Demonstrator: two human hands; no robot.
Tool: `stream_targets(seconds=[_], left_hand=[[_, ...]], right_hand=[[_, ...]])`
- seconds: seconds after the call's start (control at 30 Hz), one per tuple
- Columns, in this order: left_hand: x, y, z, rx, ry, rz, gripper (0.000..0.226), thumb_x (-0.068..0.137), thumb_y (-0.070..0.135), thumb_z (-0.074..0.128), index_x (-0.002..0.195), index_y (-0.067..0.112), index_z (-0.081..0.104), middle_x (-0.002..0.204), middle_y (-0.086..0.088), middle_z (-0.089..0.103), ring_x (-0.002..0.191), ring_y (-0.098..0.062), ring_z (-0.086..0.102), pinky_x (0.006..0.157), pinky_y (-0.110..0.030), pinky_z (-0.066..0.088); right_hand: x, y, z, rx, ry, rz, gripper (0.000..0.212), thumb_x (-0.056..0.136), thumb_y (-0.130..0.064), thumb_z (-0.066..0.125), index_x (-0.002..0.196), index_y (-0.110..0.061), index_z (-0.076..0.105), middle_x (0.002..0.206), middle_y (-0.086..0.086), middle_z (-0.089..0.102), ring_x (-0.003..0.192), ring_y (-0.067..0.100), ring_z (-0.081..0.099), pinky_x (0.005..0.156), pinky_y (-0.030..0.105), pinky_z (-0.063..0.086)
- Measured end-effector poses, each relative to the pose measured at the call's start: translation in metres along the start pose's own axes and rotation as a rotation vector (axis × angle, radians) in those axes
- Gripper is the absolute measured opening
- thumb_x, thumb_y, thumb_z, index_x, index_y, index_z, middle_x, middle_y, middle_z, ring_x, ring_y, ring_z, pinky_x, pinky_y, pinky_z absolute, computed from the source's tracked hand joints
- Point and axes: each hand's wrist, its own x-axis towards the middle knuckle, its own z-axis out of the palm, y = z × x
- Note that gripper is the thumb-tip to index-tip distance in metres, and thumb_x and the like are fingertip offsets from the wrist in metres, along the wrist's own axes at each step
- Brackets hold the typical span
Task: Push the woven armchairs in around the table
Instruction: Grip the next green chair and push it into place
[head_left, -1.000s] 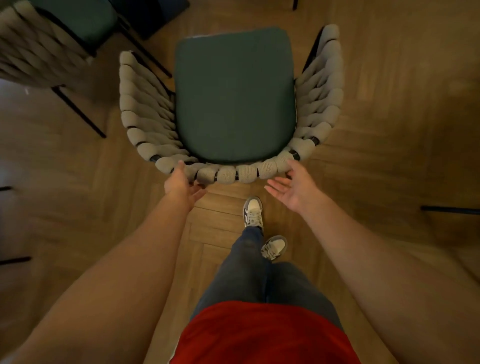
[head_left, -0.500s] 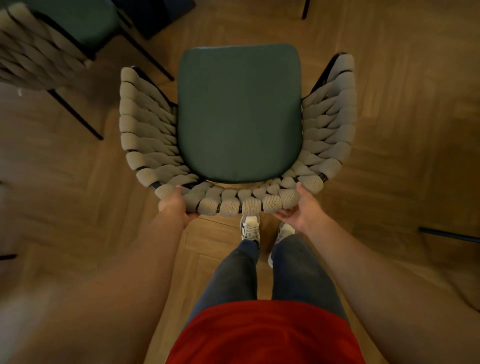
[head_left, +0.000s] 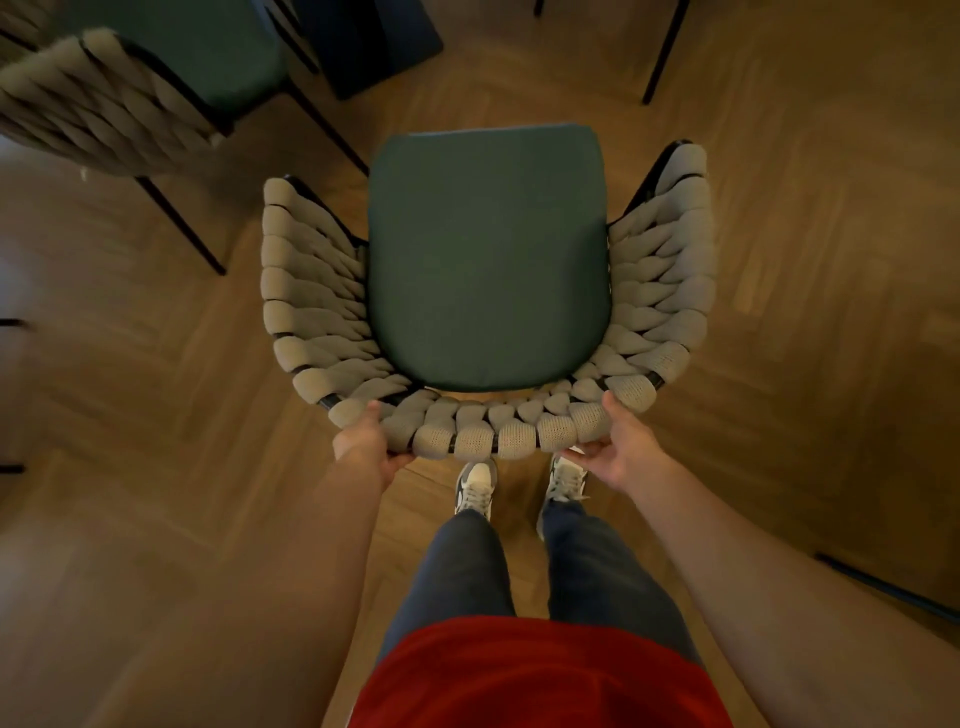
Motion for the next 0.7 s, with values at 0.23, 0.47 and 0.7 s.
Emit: stream_targets(seconds=[0.23, 0.47, 0.7], left_hand=[[-0.015, -0.003, 0.042, -0.108, 0.054, -0.016, 0.059, 0.093, 0.034, 0.065, 0.141, 0.010, 0.041, 0.136, -0.018, 0.054, 0.110, -0.040, 0.062, 0.052, -0.049, 0.055], [-0.016, 0.019, 0.078, -0.188, 0.057, -0.033, 0.055, 0.095, 0.032, 0.063, 0.140, 0.008, 0.042, 0.132, -0.019, 0.056, 0.107, -0.039, 0.063, 0.075, -0.058, 0.058], [-0.014, 0.060, 0.115, -0.182, 0.052, -0.035, 0.051, 0.092, 0.032, 0.066, 0.132, 0.004, 0.049, 0.122, -0.018, 0.058, 0.099, -0.037, 0.064, 0.064, -0.048, 0.060]], right_hand=[[0.008, -0.065, 0.005, -0.076, -0.016, -0.011, 0.055, 0.094, -0.030, 0.060, 0.143, -0.020, 0.037, 0.144, 0.020, 0.043, 0.127, 0.045, 0.047, 0.096, 0.064, 0.046], [0.019, -0.121, 0.036, -0.159, 0.000, -0.050, 0.055, 0.095, -0.023, 0.059, 0.145, -0.022, 0.035, 0.148, 0.019, 0.039, 0.131, 0.046, 0.043, 0.097, 0.064, 0.044], [0.028, -0.175, 0.081, -0.222, 0.012, -0.080, 0.056, 0.097, -0.023, 0.057, 0.147, -0.019, 0.032, 0.146, 0.021, 0.040, 0.129, 0.044, 0.046, 0.096, 0.061, 0.047]])
